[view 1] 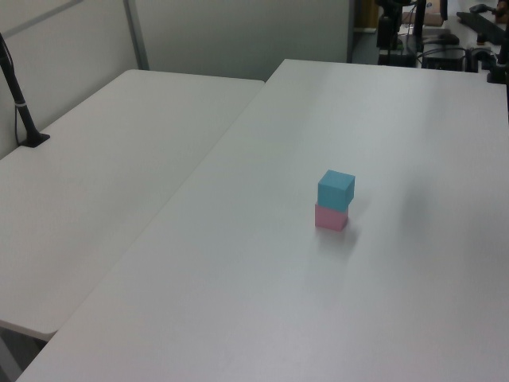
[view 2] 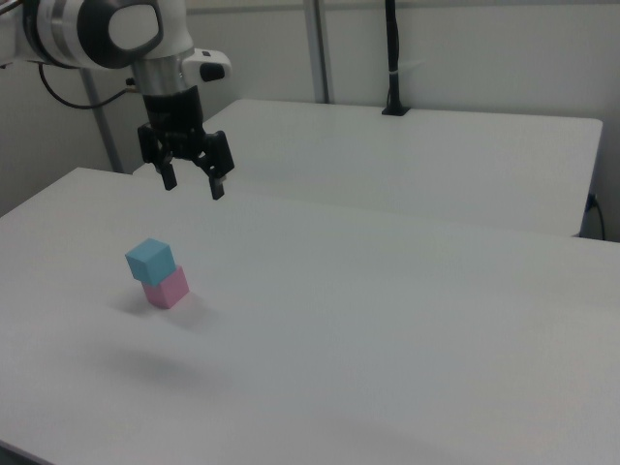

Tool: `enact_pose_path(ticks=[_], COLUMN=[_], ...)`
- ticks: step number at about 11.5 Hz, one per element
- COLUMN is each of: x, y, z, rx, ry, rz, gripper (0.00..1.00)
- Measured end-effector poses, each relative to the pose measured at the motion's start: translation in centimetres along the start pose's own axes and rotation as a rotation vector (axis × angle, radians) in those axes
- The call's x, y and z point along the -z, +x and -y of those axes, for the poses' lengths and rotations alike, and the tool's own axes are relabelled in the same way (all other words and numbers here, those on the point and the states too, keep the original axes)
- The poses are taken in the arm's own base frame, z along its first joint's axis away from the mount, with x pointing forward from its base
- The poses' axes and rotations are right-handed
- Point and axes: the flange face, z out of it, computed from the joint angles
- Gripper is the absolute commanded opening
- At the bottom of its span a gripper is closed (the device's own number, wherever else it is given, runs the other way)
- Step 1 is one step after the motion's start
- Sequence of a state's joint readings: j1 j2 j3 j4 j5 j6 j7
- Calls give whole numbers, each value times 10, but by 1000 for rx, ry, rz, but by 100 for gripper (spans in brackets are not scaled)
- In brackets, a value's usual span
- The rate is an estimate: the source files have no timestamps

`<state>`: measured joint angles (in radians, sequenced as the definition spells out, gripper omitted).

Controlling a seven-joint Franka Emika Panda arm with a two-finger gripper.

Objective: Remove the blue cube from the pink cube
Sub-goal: 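Lower the open gripper down around the blue cube atop the pink cube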

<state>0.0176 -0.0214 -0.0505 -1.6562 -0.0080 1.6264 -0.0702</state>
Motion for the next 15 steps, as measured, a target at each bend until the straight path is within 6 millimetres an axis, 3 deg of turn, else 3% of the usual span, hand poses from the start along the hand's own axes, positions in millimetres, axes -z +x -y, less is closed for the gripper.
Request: enact_pose_path(ticks=[2,4,7,11,13,15], x=[-19,-51,-97,-150,-163,-171], y=[3,12,35,55,54,55], z=[35,78,123,171,191,198], rx=[-37,-71,-130,-188,-189,-189], ry=[36,75,78,64,61,54], rz=[38,105,113,104,123,125], gripper=[100,100,100,100,100,100])
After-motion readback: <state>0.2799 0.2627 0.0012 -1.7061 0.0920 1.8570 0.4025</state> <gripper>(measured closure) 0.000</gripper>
